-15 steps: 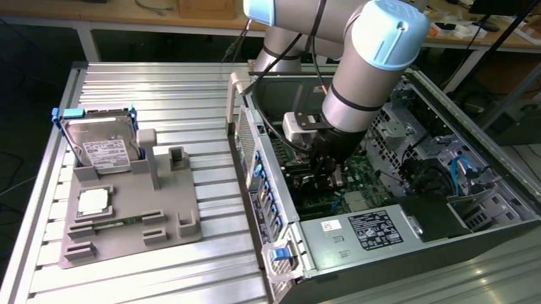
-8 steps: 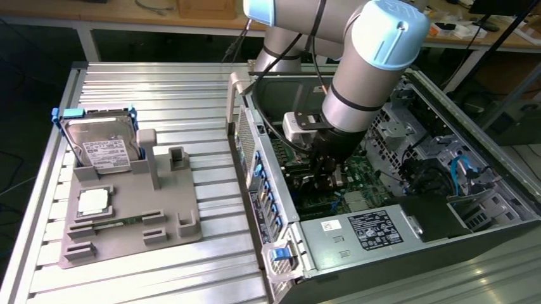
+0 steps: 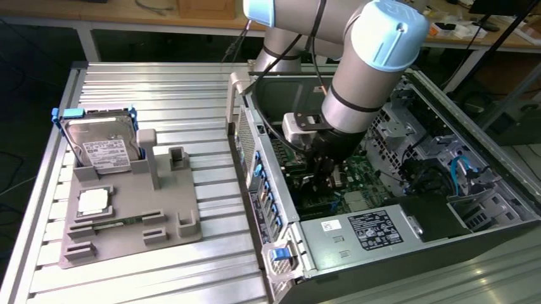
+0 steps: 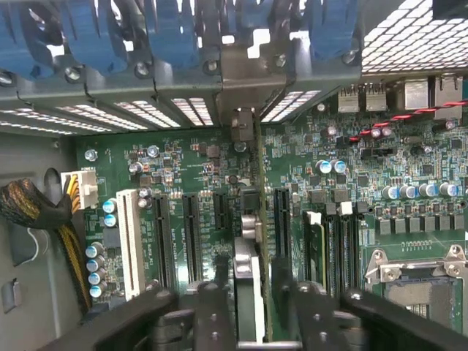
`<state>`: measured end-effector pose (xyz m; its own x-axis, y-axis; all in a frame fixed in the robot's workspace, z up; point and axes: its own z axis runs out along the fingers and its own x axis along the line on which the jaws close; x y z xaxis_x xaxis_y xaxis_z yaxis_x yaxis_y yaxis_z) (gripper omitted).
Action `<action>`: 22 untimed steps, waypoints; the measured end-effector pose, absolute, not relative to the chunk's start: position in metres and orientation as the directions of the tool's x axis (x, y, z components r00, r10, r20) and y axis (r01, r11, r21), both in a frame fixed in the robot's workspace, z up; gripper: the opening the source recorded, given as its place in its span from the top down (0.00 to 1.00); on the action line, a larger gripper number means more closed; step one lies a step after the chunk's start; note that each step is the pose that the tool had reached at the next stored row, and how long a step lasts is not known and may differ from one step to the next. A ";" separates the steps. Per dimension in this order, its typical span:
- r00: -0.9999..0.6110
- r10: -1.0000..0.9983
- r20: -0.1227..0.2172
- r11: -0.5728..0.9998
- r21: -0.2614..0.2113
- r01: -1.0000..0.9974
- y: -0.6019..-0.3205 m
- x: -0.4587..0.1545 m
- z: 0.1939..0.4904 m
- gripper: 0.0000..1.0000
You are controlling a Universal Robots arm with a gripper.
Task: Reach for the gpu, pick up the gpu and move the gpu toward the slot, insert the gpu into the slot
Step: 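Insert the gpu into the slot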
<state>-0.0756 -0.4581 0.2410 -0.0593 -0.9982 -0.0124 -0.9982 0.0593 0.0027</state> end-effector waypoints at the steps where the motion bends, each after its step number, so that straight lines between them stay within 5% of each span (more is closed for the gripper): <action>1: -0.059 -0.998 -0.012 0.059 0.003 -0.998 -0.458 -0.076 0.241 0.59; 22: -0.059 -0.998 -0.013 0.059 -0.010 -0.998 -0.457 -0.076 0.257 0.59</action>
